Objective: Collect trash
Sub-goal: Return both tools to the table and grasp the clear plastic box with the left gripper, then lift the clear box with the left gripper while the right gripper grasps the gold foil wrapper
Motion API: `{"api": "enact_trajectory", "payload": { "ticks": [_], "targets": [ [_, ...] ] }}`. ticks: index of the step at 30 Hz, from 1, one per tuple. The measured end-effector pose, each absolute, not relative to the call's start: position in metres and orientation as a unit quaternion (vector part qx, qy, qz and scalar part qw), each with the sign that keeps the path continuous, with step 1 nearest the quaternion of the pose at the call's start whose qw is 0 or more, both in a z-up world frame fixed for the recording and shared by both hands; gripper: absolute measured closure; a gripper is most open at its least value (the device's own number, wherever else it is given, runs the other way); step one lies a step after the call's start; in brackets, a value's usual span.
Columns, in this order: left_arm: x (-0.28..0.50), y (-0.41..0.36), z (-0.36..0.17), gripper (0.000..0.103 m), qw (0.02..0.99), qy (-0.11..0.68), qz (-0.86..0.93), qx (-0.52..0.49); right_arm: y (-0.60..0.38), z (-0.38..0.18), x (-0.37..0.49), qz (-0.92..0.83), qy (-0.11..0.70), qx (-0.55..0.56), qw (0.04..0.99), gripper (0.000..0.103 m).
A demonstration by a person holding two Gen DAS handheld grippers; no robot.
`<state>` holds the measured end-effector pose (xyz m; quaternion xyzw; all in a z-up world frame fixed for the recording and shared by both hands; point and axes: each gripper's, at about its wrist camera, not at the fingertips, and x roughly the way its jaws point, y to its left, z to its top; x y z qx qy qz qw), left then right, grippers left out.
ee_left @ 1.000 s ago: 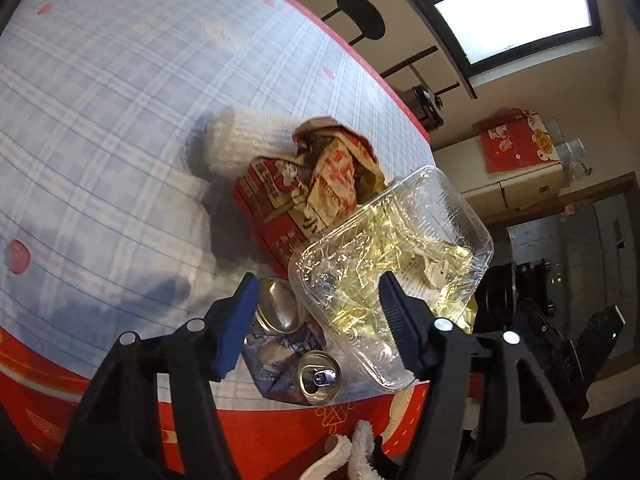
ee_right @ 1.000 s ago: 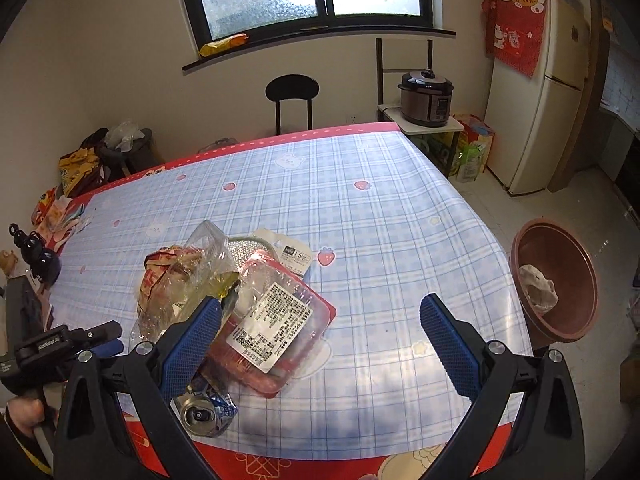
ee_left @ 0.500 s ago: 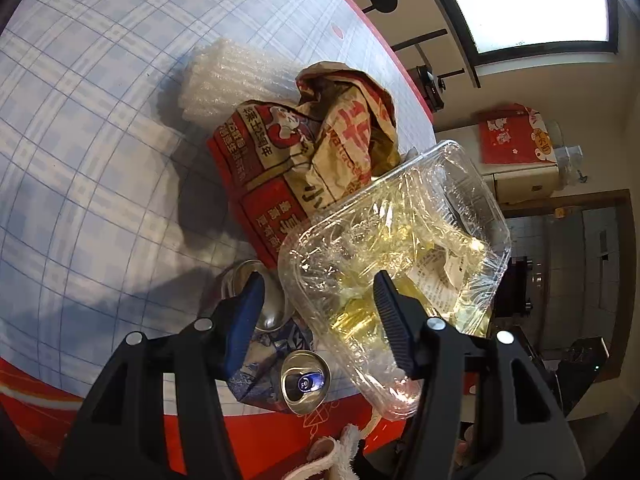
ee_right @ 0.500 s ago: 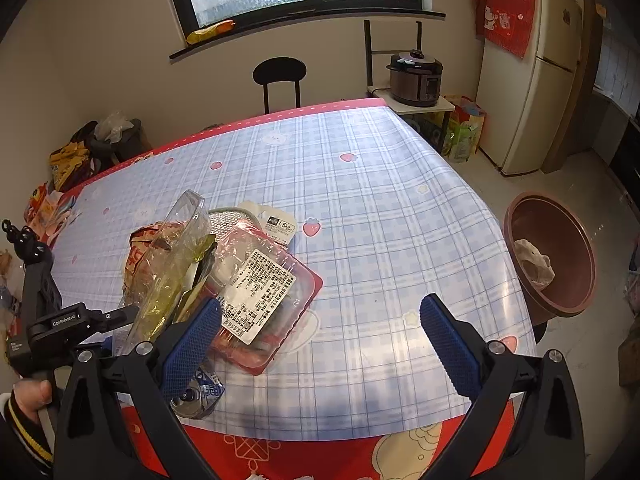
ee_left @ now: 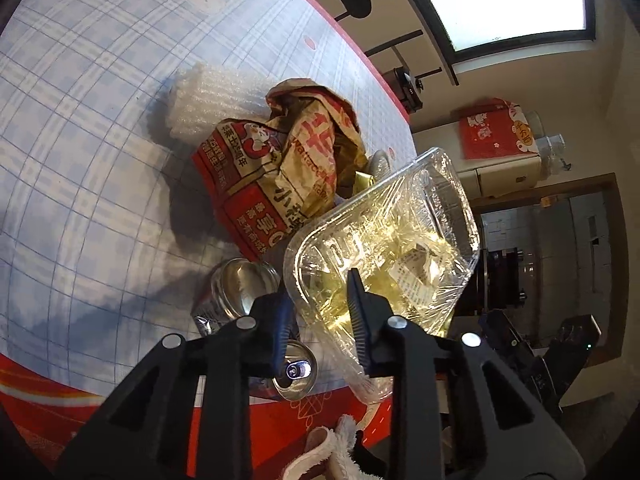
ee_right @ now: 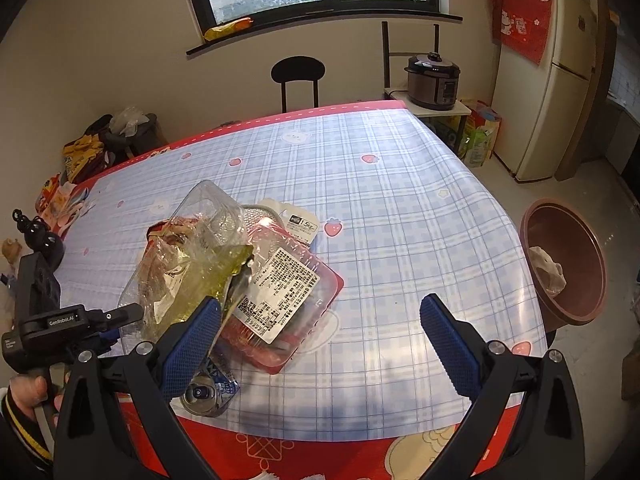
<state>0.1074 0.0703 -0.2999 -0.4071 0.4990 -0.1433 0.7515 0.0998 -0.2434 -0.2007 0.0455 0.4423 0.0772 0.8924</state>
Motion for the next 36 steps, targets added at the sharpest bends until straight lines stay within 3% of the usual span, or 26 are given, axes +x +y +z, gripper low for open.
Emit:
{"api": "enact_trajectory", "payload": {
  "ticks": [17, 36],
  "targets": [
    [0.074, 0.106, -0.242, 0.084, 0.792, 0.414, -0.155, -0.421, -0.217, -0.206, 0.106, 0.125, 0.455, 0.039, 0.881, 0.005],
    [0.032, 0.177, -0.227, 0.087, 0.824, 0.355, -0.059, -0.438, -0.168, -0.273, 0.097, 0.192, 0.546, 0.056, 0.814, 0.005]
  ]
}}
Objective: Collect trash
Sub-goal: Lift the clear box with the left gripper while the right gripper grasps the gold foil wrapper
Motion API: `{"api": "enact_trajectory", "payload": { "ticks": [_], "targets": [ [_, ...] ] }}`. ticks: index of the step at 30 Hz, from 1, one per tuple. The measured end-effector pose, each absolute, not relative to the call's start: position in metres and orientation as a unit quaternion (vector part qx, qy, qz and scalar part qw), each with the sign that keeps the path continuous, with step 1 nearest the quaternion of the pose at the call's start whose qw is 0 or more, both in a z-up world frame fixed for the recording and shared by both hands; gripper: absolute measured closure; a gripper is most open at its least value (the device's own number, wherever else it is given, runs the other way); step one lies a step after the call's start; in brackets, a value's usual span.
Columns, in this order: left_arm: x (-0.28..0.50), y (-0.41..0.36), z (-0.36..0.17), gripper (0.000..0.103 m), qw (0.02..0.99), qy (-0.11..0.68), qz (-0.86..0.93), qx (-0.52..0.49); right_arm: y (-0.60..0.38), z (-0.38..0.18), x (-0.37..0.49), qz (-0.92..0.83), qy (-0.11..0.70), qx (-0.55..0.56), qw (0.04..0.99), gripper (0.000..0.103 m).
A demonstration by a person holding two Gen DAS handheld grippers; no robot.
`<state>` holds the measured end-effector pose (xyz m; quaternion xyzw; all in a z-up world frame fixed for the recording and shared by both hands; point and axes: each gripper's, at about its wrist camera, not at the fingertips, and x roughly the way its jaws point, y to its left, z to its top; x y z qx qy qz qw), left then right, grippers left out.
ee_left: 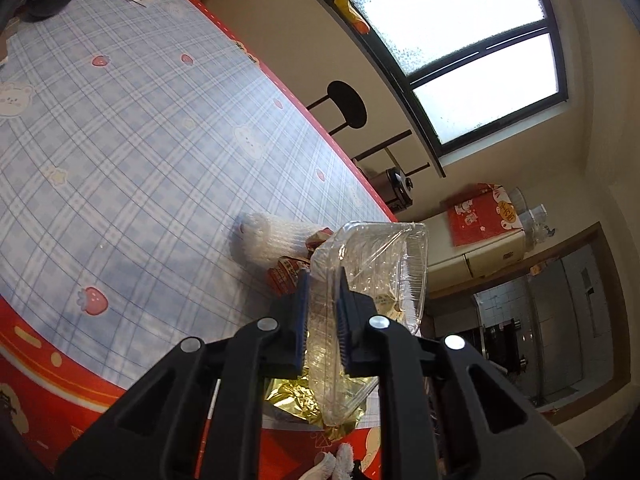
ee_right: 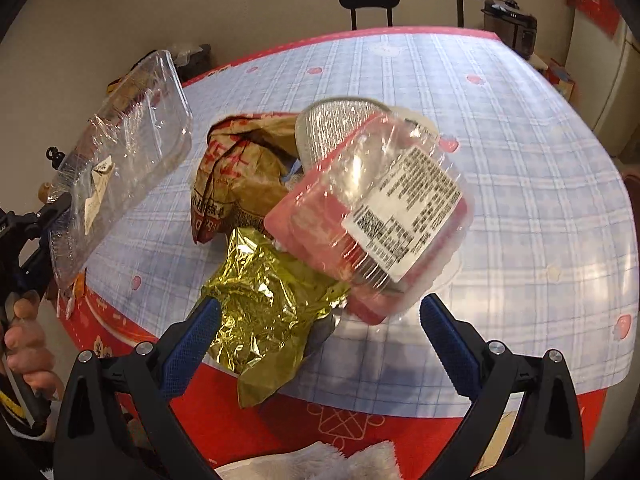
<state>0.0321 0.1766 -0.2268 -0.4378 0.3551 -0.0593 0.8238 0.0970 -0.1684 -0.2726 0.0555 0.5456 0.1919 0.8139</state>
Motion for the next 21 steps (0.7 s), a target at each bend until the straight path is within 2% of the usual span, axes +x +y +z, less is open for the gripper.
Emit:
{"api": "enact_trajectory", "payload": {
  "ticks": [2, 5, 16, 18, 21],
  "targets": [
    [0.029, 0.183, -0.233, 0.087, 0.823, 0.359, -0.047, -0.437, -0.166, -0.285, 0.094, 0.191, 0.559, 0.065, 0.804, 0.006],
    [0.025, 0.189, -0.24, 0.087, 0.822, 0.368, -0.026, -0.434, -0.163, -0.298, 0.096, 0.187, 0.577, 0.074, 0.792, 0.023],
    [0.011, 0.21, -0.245, 0.087, 0.83, 0.368, 0.023, -0.419, -0.135, -0.315, 0.1, 0.194, 0.602, 0.078, 0.771, 0.039],
    [0.01, 0.214, -0.246, 0.087, 0.828, 0.368, 0.027, -0.422, -0.131, -0.314, 0.102, 0.194, 0.604, 0.076, 0.769, 0.056],
    [0.008, 0.216, -0.247, 0.087, 0.827, 0.367, 0.03, -0.424, -0.129, -0.306, 0.102, 0.194, 0.596, 0.065, 0.776, 0.066]
  ]
}}
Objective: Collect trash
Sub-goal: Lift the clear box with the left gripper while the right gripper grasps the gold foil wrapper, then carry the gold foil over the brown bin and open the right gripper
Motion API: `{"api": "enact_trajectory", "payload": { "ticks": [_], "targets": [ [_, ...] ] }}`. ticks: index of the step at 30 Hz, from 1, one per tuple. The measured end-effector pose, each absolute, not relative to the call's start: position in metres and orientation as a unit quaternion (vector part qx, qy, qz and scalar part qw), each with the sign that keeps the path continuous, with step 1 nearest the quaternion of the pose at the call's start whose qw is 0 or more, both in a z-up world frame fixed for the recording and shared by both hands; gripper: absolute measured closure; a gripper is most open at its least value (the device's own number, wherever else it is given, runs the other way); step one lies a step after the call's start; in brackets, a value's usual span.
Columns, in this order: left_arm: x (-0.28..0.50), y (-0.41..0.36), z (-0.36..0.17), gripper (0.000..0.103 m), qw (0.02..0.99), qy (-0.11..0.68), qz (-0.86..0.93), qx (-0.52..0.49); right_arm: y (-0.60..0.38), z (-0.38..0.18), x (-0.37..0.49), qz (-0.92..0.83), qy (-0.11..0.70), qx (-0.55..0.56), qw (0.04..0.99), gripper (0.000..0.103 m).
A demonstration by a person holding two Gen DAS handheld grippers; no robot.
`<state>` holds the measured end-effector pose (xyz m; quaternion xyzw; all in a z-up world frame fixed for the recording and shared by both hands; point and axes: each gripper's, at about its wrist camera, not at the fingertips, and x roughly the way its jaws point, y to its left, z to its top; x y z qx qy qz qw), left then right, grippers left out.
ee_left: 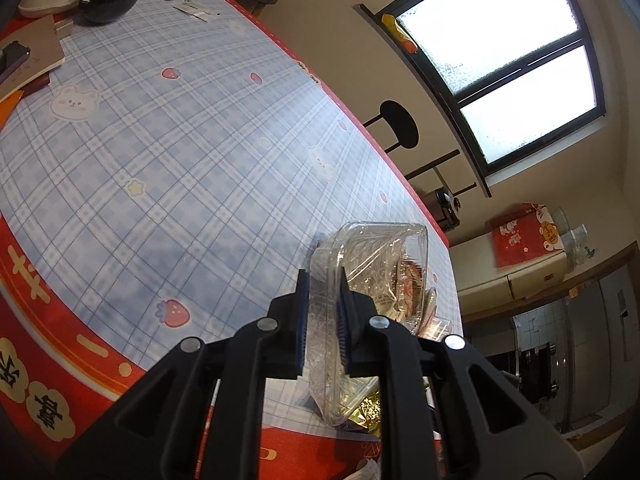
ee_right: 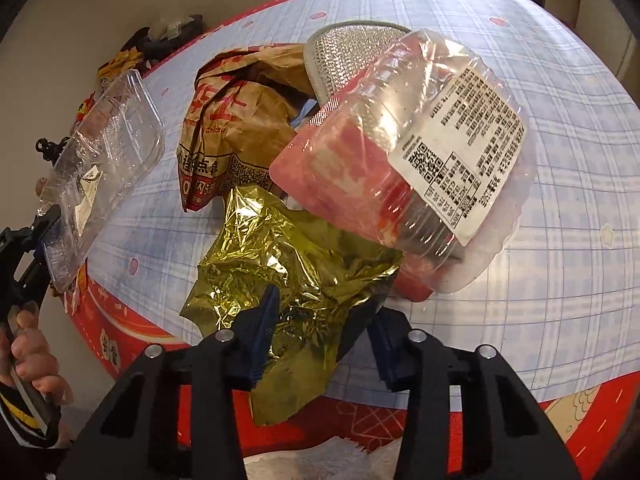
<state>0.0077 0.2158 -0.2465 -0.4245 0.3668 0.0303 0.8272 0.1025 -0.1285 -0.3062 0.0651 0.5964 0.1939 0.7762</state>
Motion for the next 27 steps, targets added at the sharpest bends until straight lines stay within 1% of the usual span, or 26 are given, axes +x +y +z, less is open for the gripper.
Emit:
{"api": "enact_trajectory", "payload": {
  "ticks": [3, 4, 6, 9, 17, 27],
  "targets": [
    [0.006, 0.213, -0.245, 0.087, 0.827, 0.366, 0.031, -0.426, -0.125, -0.292, 0.102, 0.206, 0.578, 0.052, 0.788, 0.078],
    [0.006, 0.212, -0.244, 0.087, 0.827, 0.365, 0.031, -0.426, -0.125, -0.286, 0.104, 0.213, 0.571, 0.048, 0.792, 0.079],
    [0.006, 0.21, -0.241, 0.087, 0.828, 0.363, 0.03, -0.426, -0.119, -0.273, 0.102, 0.228, 0.551, 0.035, 0.802, 0.085],
    [0.007, 0.208, -0.238, 0.087, 0.83, 0.362, 0.029, -0.423, -0.114, -0.257, 0.1, 0.251, 0.522, 0.021, 0.815, 0.09],
    [0.01, 0.204, -0.228, 0.087, 0.838, 0.356, 0.024, -0.412, -0.129, -0.214, 0.097, 0.276, 0.456, 0.017, 0.846, 0.09],
    [0.007, 0.204, -0.195, 0.087, 0.859, 0.33, 0.043, -0.389, -0.171, -0.179, 0.1, 0.252, 0.409, 0.04, 0.876, 0.09]
  ]
}}
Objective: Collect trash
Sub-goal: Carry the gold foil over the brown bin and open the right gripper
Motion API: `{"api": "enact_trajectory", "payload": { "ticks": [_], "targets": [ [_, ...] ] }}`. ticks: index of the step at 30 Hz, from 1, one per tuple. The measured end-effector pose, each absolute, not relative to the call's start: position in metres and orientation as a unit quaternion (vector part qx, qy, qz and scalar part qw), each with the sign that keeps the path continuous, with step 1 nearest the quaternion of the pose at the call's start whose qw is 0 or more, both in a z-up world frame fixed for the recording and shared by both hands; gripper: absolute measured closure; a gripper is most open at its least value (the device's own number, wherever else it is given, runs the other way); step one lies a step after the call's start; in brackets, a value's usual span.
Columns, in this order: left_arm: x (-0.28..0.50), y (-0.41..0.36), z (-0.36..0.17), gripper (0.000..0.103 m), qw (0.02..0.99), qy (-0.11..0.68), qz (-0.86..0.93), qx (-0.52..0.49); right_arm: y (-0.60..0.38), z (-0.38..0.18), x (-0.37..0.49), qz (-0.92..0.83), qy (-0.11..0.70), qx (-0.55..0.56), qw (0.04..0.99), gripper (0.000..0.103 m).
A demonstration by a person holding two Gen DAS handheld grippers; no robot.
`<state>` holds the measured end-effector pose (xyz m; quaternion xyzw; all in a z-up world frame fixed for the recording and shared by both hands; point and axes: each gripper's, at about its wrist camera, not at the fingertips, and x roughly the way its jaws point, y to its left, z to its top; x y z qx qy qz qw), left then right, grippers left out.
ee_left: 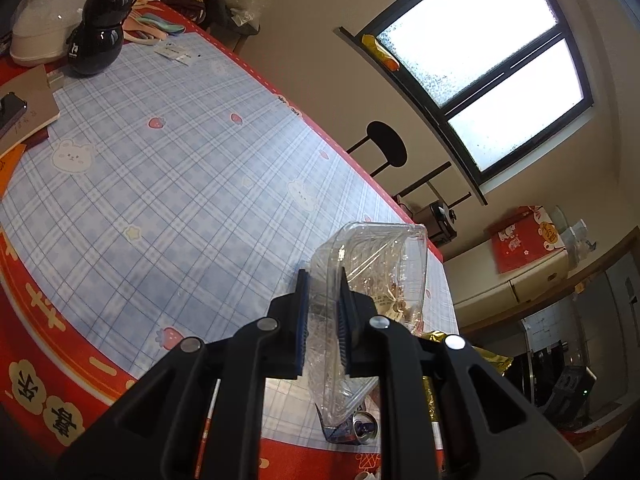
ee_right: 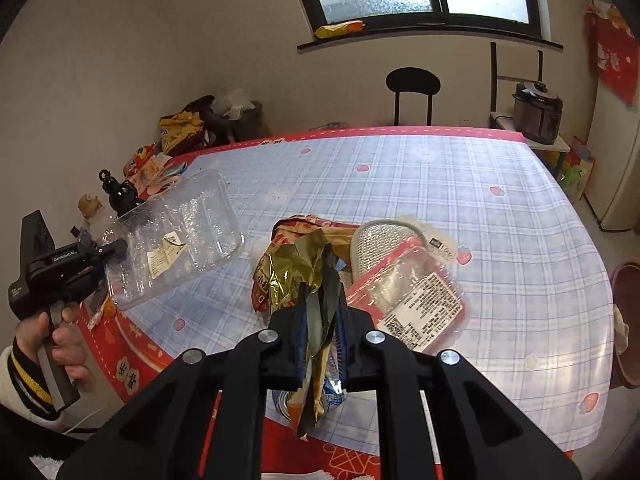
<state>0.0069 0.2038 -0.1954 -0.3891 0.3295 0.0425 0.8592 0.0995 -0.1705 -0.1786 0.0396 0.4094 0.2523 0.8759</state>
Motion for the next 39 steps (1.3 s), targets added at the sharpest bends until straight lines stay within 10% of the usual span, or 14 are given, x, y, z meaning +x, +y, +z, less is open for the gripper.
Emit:
{"api": "enact_trajectory", "payload": {
  "ticks": [39],
  "targets": [
    [0.11, -0.132, -0.148, 0.087, 0.884, 0.353, -0.065, -0.3, -0.638, -0.198, 0.148, -0.064, 0.365, 0.103, 0.923, 0.09]
  ]
}}
